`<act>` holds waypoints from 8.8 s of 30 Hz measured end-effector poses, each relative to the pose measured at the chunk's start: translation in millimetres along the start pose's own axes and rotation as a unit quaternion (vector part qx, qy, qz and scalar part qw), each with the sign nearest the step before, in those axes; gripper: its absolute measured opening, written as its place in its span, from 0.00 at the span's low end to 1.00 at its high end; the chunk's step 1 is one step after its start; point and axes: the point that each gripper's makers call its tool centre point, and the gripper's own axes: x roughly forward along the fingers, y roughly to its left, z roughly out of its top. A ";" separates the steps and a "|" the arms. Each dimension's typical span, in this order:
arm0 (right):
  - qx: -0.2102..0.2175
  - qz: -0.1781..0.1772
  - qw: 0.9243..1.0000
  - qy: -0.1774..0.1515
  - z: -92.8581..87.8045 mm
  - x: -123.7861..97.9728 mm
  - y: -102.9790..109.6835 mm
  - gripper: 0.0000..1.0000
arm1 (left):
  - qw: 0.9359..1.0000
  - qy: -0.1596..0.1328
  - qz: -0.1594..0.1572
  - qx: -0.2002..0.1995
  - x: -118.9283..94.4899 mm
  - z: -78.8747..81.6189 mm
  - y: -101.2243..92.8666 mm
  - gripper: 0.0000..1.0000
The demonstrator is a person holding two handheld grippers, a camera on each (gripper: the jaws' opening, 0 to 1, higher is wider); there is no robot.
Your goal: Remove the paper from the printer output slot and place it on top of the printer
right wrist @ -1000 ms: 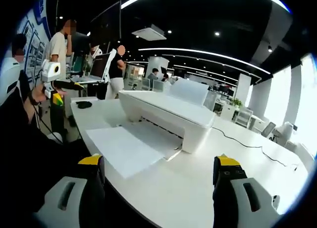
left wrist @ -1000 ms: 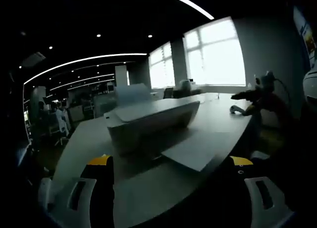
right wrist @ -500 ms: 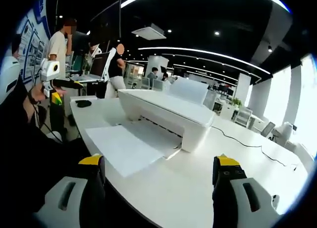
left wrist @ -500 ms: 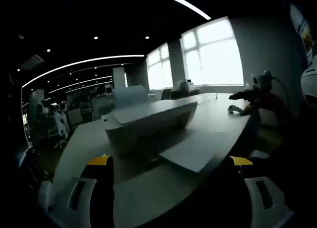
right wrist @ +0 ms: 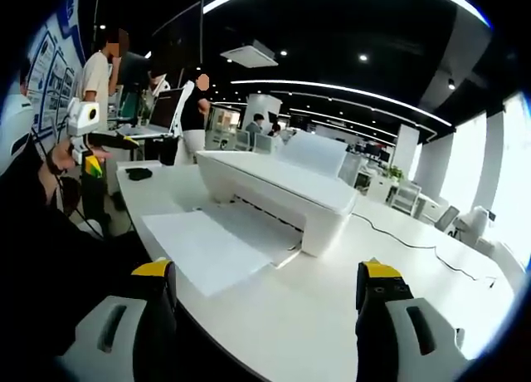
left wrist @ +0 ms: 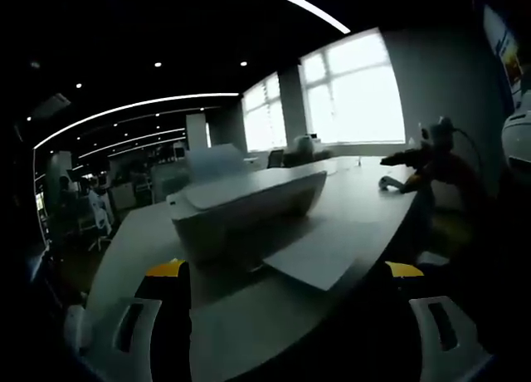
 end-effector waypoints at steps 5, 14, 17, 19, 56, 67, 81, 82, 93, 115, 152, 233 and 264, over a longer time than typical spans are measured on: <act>-0.003 -0.001 1.000 -0.002 3.7 -1.8 2.6 0.85 | 1.000 0.004 -0.006 -0.001 3.4 -3.4 -4.1 0.97; -0.005 -0.002 1.000 0.000 3.5 -3.2 1.4 0.85 | 1.000 0.006 -0.012 0.001 5.3 -5.2 -8.3 0.97; -0.005 -0.001 1.000 -0.001 3.7 -3.6 1.9 0.85 | 1.000 0.005 -0.014 -0.001 5.9 -5.3 -9.2 0.97; -0.006 0.000 1.000 -0.001 3.5 -3.8 2.1 0.85 | 1.000 0.007 -0.015 0.000 6.8 -6.3 -10.1 0.97; -0.011 -0.005 1.000 -0.001 5.7 -7.4 2.9 0.84 | 0.999 0.014 -0.032 0.003 15.4 -10.1 -23.2 0.97; -0.013 -0.007 1.000 -0.001 6.9 -9.3 1.8 0.84 | 0.999 0.018 -0.035 0.003 17.2 -12.8 -25.3 0.97; -0.018 -0.010 1.000 -0.002 9.6 -11.4 0.9 0.84 | 0.999 0.020 -0.038 0.007 19.1 -11.8 -27.0 0.97; -0.019 -0.010 1.000 -0.003 9.9 -11.7 0.8 0.84 | 0.999 0.019 -0.038 0.007 19.3 -11.7 -27.1 0.97; -0.021 -0.012 1.000 -0.001 8.6 -11.5 -0.4 0.83 | 0.999 0.021 -0.039 0.005 21.9 -13.5 -27.6 0.97; -0.025 -0.016 1.000 -0.001 9.7 -14.4 -1.0 0.83 | 0.999 0.026 -0.045 0.001 25.6 -17.6 -31.2 0.97; -0.032 -0.018 0.999 0.002 11.2 -16.4 1.0 0.82 | 0.998 0.035 -0.056 0.008 30.1 -22.5 -39.8 0.96; -0.038 -0.001 0.999 -0.031 35.3 -32.8 12.8 0.85 | 0.997 0.043 -0.070 0.006 38.9 -31.3 -47.2 0.96; -0.044 -0.007 0.999 -0.028 36.7 -35.3 11.5 0.85 | 0.996 0.045 -0.071 0.006 40.0 -32.4 -47.2 0.95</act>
